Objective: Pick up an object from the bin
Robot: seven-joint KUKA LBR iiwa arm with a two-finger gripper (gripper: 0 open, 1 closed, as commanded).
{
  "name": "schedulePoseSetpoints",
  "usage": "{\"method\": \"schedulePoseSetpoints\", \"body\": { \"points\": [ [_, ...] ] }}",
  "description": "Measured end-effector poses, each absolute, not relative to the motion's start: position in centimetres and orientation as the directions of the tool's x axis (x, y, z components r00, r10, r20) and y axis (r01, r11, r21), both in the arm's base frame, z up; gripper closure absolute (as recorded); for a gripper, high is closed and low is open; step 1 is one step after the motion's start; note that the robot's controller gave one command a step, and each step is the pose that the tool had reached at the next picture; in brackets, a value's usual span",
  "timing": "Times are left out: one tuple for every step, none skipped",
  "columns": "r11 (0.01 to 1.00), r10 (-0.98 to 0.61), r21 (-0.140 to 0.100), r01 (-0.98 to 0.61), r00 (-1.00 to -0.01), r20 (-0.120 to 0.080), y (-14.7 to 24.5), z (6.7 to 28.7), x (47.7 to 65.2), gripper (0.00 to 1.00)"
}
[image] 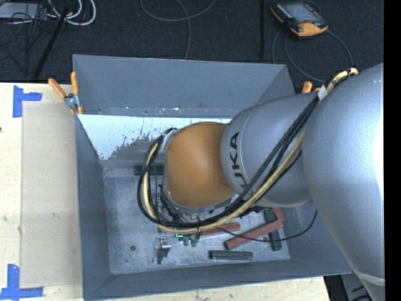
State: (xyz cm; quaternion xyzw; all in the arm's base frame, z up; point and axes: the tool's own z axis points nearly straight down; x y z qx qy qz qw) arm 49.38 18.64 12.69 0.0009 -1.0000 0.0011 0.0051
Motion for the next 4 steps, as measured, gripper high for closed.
{"method": "schedulePoseSetpoints", "body": {
  "points": [
    [1.0, 0.002, -0.001, 0.002, -1.0, 0.003, 18.6, 13.1, 49.6, 0.0],
    [0.986, -0.17, 0.001, -0.17, -0.985, 0.009, 15.4, 16.5, 48.6, 0.0],
    [0.973, -0.229, 0.0, -0.229, -0.973, -0.007, 13.3, 17.9, 48.8, 0.0],
    [0.97, -0.242, 0.0, -0.242, -0.97, -0.003, 8.3, 11.8, 50.0, 0.0]
  ]
}}
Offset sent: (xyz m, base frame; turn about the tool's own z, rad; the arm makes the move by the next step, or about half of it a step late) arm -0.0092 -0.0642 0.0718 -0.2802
